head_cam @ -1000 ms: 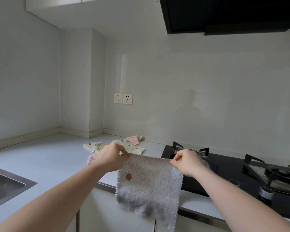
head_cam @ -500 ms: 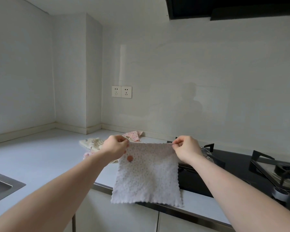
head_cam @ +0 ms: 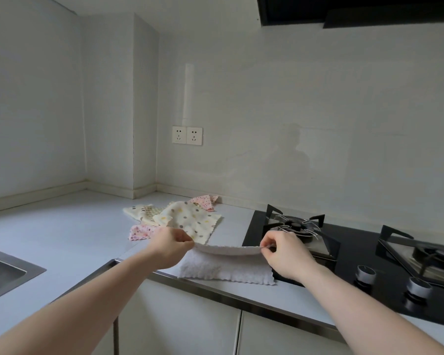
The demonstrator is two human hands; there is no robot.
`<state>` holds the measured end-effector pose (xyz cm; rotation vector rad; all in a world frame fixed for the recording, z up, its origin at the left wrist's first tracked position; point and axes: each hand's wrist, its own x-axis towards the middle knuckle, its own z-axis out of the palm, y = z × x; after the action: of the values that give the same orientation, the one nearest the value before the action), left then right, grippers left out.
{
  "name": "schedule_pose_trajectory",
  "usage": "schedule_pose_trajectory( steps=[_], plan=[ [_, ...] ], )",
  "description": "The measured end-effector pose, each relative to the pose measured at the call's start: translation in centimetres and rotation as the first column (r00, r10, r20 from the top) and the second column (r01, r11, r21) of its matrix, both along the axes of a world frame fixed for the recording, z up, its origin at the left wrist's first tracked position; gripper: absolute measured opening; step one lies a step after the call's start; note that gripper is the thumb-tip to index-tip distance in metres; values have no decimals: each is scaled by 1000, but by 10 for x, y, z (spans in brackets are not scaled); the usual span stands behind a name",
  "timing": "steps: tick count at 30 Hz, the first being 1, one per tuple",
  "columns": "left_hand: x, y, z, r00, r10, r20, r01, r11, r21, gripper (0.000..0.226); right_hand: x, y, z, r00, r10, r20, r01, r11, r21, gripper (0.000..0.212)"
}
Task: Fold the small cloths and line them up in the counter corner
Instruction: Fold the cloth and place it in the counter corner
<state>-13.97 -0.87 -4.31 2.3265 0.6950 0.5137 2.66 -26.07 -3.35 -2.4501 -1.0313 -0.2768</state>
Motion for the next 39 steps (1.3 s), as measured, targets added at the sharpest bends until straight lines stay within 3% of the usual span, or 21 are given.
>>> schedule_pose_trajectory(
  steps=[8,14,21,23,27,33,39],
  plan=[
    [-17,-9,-20,978,-94,-186,134,967,215,19,-20,-18,-38,999,-16,-33,14,998,-60,7],
    [-22,-15,-21,919,-56,-391,216,899,380,30,-22,-20,-49,1000,26,-11,-27,999,-45,10],
    [-10,-3,-18,980,1,-201,63,948,311,21,-11,-13,-55,995,-66,-74,79,980,182,8],
    [-5,2,-21,977,9,-211,62,943,326,28,-7,-9,-58,988,-103,-118,125,970,208,19],
    [6,10,-30,975,23,-221,53,941,333,38,3,2,-63,954,-226,-197,255,957,141,41],
    [25,22,-43,978,79,-192,-21,957,288,47,22,21,-67,909,-351,-223,365,931,21,46],
    [39,27,-61,977,170,-129,-135,961,241,56,15,27,-77,909,-414,-48,415,910,17,50]
  ],
)
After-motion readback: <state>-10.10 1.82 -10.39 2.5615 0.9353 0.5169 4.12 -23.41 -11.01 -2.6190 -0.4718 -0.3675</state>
